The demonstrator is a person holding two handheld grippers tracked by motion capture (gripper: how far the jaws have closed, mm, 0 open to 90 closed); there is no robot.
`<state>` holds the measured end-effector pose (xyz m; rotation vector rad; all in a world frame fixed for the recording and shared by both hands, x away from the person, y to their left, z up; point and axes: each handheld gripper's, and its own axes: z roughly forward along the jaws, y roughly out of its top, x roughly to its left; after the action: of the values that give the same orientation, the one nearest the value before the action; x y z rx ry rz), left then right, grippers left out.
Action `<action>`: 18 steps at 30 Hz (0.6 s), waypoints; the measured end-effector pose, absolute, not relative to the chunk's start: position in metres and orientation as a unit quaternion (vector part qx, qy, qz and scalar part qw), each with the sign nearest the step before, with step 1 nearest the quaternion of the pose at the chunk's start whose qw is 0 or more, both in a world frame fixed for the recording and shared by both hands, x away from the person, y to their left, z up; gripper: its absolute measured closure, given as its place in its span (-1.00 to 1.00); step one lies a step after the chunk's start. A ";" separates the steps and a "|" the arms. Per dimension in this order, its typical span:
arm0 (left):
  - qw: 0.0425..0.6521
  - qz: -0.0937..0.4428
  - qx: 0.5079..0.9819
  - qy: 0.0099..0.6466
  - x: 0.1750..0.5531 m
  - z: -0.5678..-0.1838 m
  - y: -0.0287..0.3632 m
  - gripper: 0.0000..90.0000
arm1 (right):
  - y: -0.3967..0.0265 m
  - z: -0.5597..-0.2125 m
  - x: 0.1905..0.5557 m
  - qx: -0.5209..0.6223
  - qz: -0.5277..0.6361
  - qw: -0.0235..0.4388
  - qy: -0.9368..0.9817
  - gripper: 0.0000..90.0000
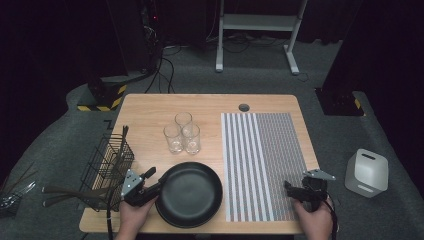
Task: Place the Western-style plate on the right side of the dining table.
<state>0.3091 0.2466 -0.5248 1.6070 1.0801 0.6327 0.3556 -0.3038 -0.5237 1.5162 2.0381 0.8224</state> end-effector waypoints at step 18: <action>0.519 0.262 0.673 0.457 0.311 -0.525 0.246 -0.04 | -0.304 -0.524 0.355 0.553 0.299 0.234 0.741 -0.79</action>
<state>0.3107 0.2457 -0.5247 1.6144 1.0961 0.6291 0.3554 -0.3036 -0.5237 1.5188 2.0357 0.8221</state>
